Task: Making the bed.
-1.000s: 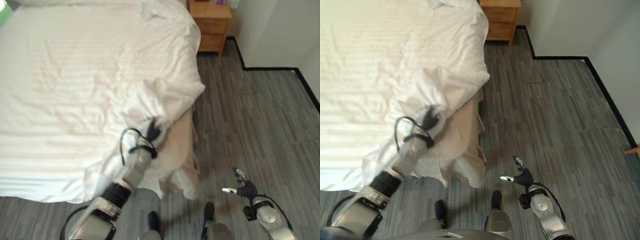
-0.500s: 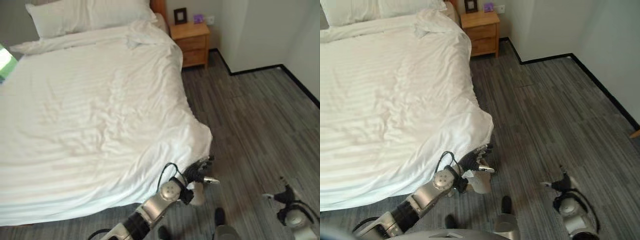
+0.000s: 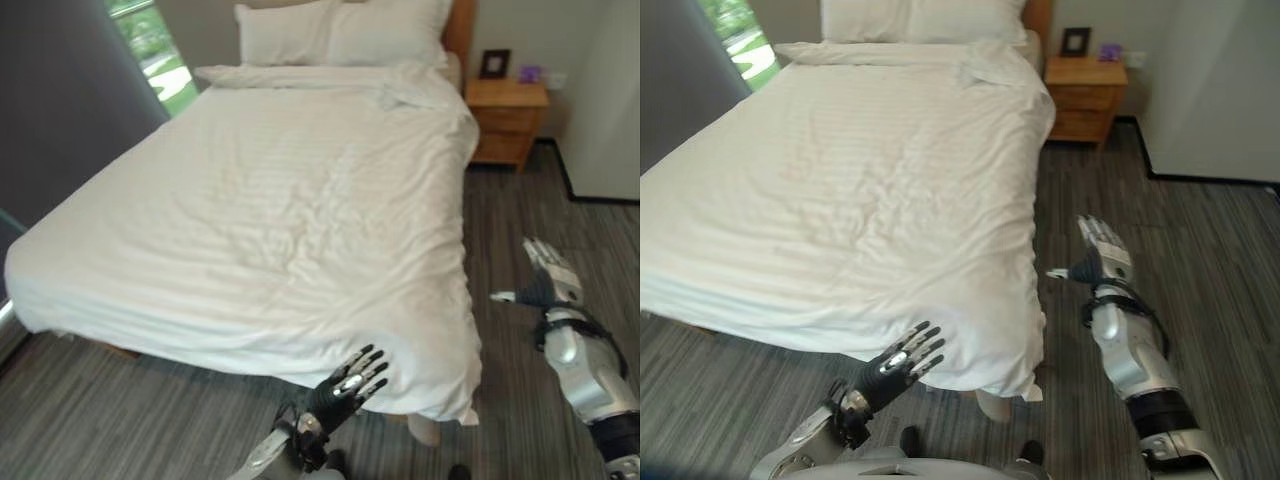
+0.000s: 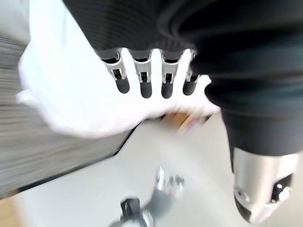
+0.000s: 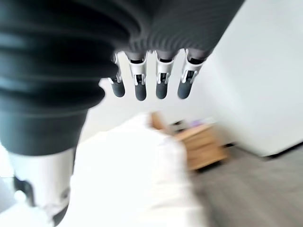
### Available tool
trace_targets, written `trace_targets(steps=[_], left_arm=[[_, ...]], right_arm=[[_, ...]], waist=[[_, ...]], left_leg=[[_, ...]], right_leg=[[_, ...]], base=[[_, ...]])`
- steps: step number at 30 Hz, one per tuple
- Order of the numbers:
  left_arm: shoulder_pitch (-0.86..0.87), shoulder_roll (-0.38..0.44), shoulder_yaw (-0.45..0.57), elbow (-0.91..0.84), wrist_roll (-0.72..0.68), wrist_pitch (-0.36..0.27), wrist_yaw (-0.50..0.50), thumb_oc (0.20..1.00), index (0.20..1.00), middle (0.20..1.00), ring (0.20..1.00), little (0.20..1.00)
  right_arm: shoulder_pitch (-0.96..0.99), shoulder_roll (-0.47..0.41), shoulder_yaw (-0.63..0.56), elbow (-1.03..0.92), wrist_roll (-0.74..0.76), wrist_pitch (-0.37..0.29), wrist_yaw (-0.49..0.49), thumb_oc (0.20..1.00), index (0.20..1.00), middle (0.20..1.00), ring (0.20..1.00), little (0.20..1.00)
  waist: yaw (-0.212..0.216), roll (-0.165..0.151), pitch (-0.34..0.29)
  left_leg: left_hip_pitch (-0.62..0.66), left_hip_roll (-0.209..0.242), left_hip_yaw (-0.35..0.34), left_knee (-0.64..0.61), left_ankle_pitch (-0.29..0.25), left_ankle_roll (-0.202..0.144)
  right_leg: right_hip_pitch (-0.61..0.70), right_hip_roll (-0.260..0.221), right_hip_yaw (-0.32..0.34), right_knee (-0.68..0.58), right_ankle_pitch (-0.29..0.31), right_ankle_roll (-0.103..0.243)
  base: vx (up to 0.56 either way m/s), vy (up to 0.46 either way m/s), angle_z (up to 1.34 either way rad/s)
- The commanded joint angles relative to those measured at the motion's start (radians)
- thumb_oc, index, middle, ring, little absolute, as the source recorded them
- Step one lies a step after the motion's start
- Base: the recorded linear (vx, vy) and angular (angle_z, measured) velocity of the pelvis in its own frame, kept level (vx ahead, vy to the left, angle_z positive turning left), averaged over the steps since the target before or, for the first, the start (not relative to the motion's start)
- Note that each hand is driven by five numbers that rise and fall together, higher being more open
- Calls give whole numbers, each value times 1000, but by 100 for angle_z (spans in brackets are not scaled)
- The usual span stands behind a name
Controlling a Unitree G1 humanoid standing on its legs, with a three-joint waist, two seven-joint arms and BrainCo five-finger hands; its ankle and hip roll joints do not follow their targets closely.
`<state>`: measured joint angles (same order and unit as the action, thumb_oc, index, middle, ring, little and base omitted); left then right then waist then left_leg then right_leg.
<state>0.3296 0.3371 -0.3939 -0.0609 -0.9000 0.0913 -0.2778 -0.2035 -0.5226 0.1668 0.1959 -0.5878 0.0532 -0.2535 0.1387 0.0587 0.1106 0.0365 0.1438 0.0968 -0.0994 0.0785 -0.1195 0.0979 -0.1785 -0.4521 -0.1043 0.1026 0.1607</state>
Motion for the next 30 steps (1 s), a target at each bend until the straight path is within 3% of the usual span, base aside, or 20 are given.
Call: trace_targets(steps=[1, 2, 5, 9, 13, 16, 20, 21, 22, 26, 29, 30], left_arm=[[-30, -6, 43, -35, -90, -56, 80, 1000, 1000, 1000, 1000, 1000], [-6, -8, 55, -34, -106, -45, 85, 1000, 1000, 1000, 1000, 1000], [24, 0, 81, -32, -165, -29, 109, 1000, 1000, 1000, 1000, 1000], [3, 24, 90, -1, -211, -48, 140, 1000, 1000, 1000, 1000, 1000], [-43, 18, 99, 46, -240, -69, 161, 1000, 1000, 1000, 1000, 1000], [-67, -4, 98, 87, -241, -69, 170, 1000, 1000, 1000, 1000, 1000], [-68, -49, 100, 134, -207, -46, 152, 1000, 1000, 1000, 1000, 1000], [-55, -81, 114, 147, -203, -40, 147, 1000, 1000, 1000, 1000, 1000], [-54, -81, 114, 147, -202, -40, 147, 1000, 1000, 1000, 1000, 1000], [-45, -96, 119, 110, -154, -44, 152, 1000, 1000, 1000, 1000, 1000], [-63, -98, 102, 65, -128, -45, 152, 1000, 1000, 1000, 1000, 1000], [-63, -98, 101, 64, -128, -45, 152, 1000, 1000, 1000, 1000, 1000]], right_arm=[[-139, 112, 18, 89, 363, -67, 12, 448, 448, 448, 448, 448], [-158, 127, 16, 108, 432, -73, 12, 200, 200, 200, 200, 200], [-224, 251, -2, 198, 806, -142, 23, 200, 200, 200, 200, 200], [-289, 372, -61, 315, 1232, -247, 45, 200, 200, 200, 200, 200], [-288, 393, -105, 383, 1380, -266, 73, 200, 200, 200, 200, 200], [-242, 387, -148, 419, 1394, -263, 64, 200, 200, 200, 200, 200], [-87, 358, -230, 436, 1361, -234, 79, 200, 200, 200, 200, 200], [0, 338, -270, 451, 1328, -220, 94, 200, 200, 200, 200, 200], [2, 338, -270, 451, 1328, -219, 94, 200, 200, 200, 200, 200], [120, 282, -324, 477, 1177, -187, 65, 200, 200, 200, 200, 200], [186, 271, -373, 514, 1171, -179, 64, 200, 200, 200, 200, 200], [186, 270, -374, 514, 1171, -179, 64, 200, 200, 200, 200, 200]], waist=[[65, -41, 27], [84, -46, 30], [158, -53, 38], [227, -45, 55], [245, -13, 79], [221, 35, 108], [148, 104, 145], [108, 120, 152], [109, 121, 151], [36, 137, 150], [-24, 135, 147], [-24, 137, 147]], left_leg=[[-15, -38, -27, 12, -10, 1], [-17, -42, -36, 12, -12, -1], [-45, -58, -75, 12, -1, -5], [-96, -82, -120, 12, 18, -21], [-152, -102, -129, 12, 36, -28], [-172, -110, -114, 12, 45, -28], [-177, -111, -85, 12, 44, -23], [-169, -110, -69, 12, 38, -17], [-168, -110, -68, 12, 37, -17], [-153, -109, -36, 12, 26, -1], [-132, -107, -16, 12, 7, 8], [-135, -107, -16, 12, 12, 10]], right_leg=[[143, -35, -34, 17, -132, 13], [151, -34, -46, 17, -136, 12], [165, -34, -88, 17, -140, 11], [165, -31, -145, 17, -147, 7], [119, -37, -162, 20, -141, 8], [84, -50, -156, 27, -132, 11], [42, -71, -118, 32, -110, 19], [33, -79, -91, 24, -102, 27], [33, -79, -90, 24, -102, 27], [18, -98, -44, 17, -86, 37], [15, -106, -11, 17, -90, 38], [11, -106, -11, 17, -85, 38]], base=[[30, 4, 43], [19, 8, 50], [7, 18, 55], [-9, 11, 58], [-63, 53, 38], [-58, 94, -3], [-55, 140, -23], [4, 98, -25], [13, 95, -17], [7, 73, -37], [40, 23, -33], [11, 0, -31]])
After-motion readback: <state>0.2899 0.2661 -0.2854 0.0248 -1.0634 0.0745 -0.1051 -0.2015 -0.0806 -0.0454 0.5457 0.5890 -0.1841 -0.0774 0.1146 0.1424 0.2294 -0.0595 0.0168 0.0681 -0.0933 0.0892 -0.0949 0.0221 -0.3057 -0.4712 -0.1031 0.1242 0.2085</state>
